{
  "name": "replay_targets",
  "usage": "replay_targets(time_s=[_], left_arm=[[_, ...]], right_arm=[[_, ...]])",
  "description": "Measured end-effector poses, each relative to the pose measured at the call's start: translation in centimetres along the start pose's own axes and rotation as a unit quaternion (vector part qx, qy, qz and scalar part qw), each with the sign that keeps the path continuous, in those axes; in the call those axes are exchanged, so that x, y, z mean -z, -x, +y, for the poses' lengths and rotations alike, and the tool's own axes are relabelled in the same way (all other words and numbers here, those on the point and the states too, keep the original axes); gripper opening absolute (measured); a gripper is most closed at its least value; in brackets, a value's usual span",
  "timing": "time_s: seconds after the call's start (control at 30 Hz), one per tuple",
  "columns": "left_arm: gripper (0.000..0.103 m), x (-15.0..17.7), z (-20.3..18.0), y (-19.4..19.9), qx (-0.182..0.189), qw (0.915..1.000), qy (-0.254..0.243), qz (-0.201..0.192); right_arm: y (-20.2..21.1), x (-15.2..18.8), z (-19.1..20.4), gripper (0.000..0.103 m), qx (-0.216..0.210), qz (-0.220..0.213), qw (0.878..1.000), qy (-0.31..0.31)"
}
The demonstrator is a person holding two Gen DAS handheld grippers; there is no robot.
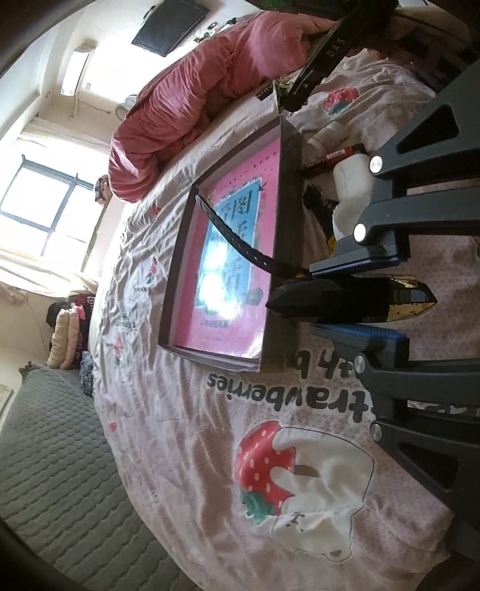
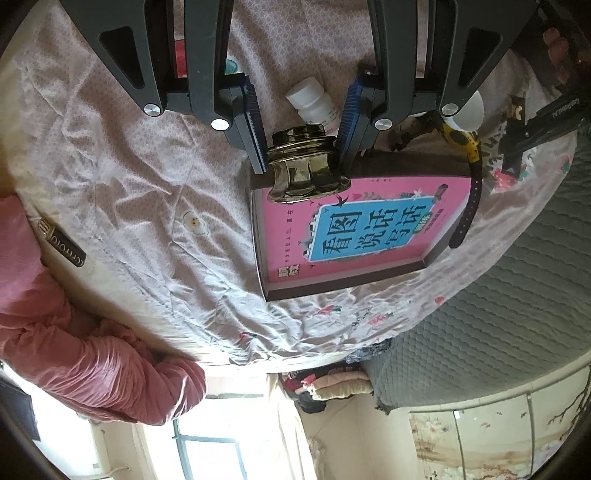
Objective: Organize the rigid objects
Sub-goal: 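Lift the black-gold item with the left tool while the right carries the knob over the box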
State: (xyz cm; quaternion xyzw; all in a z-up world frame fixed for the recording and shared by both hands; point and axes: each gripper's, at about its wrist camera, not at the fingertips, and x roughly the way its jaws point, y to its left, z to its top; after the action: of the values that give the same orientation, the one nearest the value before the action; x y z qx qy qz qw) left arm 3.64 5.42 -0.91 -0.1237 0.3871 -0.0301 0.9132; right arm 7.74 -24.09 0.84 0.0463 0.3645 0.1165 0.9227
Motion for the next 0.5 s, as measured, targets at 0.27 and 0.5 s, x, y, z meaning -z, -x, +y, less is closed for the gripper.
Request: replay_targets(time_s=[0.27, 0.5], left_arm=[[0.025, -0.1, -1.2, 0.7, 0.003, 0.9996, -0.02, -0.017], [0.025, -0.6, -2.1, 1.3, -0.001, 0.9984, -0.036, -0.042]], right_arm=[[1.0, -0.1, 1.1, 0.038, -0.006, -0.02, 0.999, 0.03], [0.9, -0.3, 1.7, 0.038, -0.016, -0.025, 0.999, 0.043]])
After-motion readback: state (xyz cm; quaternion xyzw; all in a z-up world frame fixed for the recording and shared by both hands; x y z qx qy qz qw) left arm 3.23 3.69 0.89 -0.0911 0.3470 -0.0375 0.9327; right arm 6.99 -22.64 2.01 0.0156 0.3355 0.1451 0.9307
